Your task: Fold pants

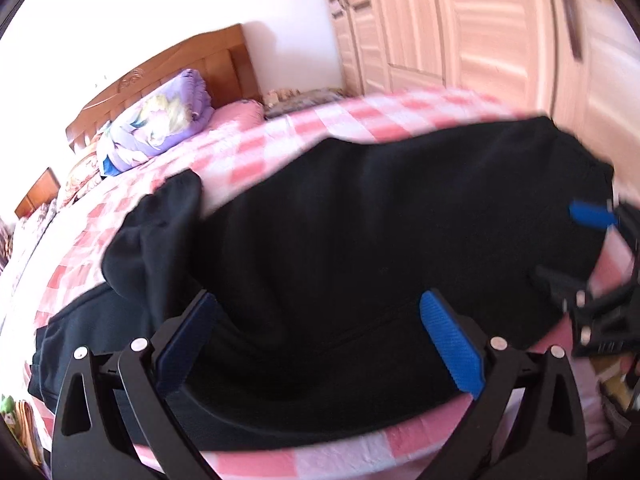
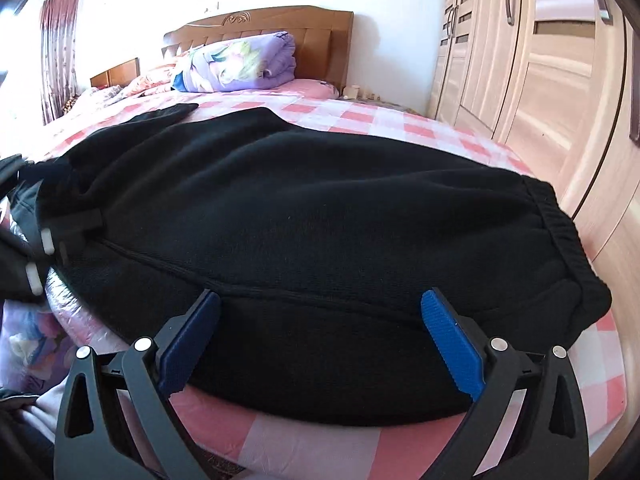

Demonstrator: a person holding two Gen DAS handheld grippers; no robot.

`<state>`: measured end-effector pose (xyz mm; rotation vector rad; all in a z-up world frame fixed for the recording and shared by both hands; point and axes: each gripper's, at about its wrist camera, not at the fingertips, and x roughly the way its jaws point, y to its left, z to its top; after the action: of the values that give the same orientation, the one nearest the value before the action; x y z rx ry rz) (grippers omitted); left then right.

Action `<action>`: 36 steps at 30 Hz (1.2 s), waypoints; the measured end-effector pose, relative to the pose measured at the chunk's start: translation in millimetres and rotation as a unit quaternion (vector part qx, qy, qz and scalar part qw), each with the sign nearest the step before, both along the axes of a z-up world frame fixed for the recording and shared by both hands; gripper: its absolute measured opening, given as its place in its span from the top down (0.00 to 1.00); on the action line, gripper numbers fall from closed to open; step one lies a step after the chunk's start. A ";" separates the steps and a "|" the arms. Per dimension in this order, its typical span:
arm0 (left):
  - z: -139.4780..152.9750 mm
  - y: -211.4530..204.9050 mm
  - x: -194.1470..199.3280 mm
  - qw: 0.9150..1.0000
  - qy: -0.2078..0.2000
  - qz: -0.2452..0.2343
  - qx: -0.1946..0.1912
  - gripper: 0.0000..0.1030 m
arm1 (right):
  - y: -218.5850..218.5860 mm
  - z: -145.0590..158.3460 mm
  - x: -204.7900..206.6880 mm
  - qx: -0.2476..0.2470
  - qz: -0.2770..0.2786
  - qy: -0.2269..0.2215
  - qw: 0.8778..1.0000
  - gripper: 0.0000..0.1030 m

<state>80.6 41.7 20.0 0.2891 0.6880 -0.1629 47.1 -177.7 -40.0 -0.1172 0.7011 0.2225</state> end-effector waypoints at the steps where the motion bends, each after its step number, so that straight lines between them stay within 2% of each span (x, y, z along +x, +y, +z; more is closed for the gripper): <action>1: 8.5 5.9 8.6 1.000 -0.003 0.008 -0.005 0.01 | 0.7 0.1 0.3 -0.002 -0.001 0.000 1.000 0.05; 4: 33.6 30.5 62.9 0.998 0.015 0.053 -0.014 0.01 | 1.6 -0.2 0.1 -0.001 -0.005 -0.001 1.000 0.05; 6: 36.6 51.3 118.4 0.994 0.066 0.077 -0.033 0.01 | 1.7 -0.9 -1.2 0.000 -0.004 -0.003 1.000 0.05; 7: 31.8 67.1 154.8 0.988 0.111 0.097 -0.053 0.01 | 2.0 -1.0 -0.2 0.000 -0.003 -0.002 1.000 0.05; 9: 19.4 92.1 201.4 0.974 0.169 0.130 -0.080 0.04 | 1.6 -0.6 -0.7 0.001 -0.002 -0.001 1.000 0.05; 10: 12.7 101.1 220.3 0.968 0.186 0.148 -0.083 0.07 | 1.2 -0.4 -1.6 0.001 -0.002 -0.001 1.000 0.05; 11: 5.2 108.4 240.7 0.963 0.199 0.164 -0.073 0.14 | 0.8 -0.4 -2.0 0.001 -0.001 -0.001 1.000 0.05; 13: -11.6 113.3 267.1 0.958 0.226 0.172 -0.049 0.19 | 0.4 -0.5 -2.5 0.002 0.000 -0.002 1.000 0.05; 15: -29.1 114.7 278.9 0.951 0.256 0.170 -0.037 0.37 | -0.4 -0.4 -2.8 0.004 0.001 -0.003 1.000 0.05; 16: -36.5 113.0 281.1 0.948 0.268 0.170 -0.029 0.40 | -0.6 -0.3 -2.8 0.004 0.002 -0.003 1.000 0.05; 17: -38.3 111.1 280.8 0.951 0.259 0.168 -0.014 0.39 | -0.8 -0.2 -3.1 0.004 0.002 -0.004 1.000 0.05; 19: -37.9 110.4 278.6 0.953 0.255 0.162 -0.002 0.45 | -1.0 -0.3 -3.1 0.005 0.003 -0.004 1.000 0.04; 20: -37.0 112.6 276.2 0.954 0.250 0.164 0.007 0.61 | -1.3 -0.4 -3.0 0.005 0.003 -0.005 1.000 0.04; 21: -36.0 115.1 273.1 0.955 0.241 0.170 0.024 0.85 | -1.3 -0.4 -3.0 0.006 0.003 -0.006 1.000 0.04; 22: -33.9 117.7 270.4 0.957 0.234 0.169 0.030 0.91 | -1.3 -0.2 -3.4 0.005 0.003 -0.006 1.000 0.04; 25: -13.9 133.5 249.3 0.968 0.190 0.162 0.011 0.92 | -1.4 0.3 -3.0 0.005 0.003 -0.004 1.000 0.04; 27: 9.5 147.7 227.7 0.977 0.136 0.164 0.002 0.92 | -1.0 0.6 -2.0 0.005 0.003 -0.002 1.000 0.04; 29: 31.9 165.6 198.5 0.981 0.087 0.174 -0.010 0.92 | -0.7 0.3 -1.2 0.004 0.002 -0.001 1.000 0.04; 32: 57.2 196.6 150.6 0.982 0.040 0.184 -0.033 0.92 | -1.1 -0.2 -0.8 0.005 0.003 -0.002 1.000 0.04; 36: 62.7 243.5 72.2 0.976 -0.001 0.211 -0.055 0.92 | -0.3 -0.9 -0.6 0.005 0.003 -0.002 1.000 0.04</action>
<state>152.8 285.2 82.8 0.0331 0.7217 0.2052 46.5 -178.1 -41.0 -0.1091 0.6954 0.2312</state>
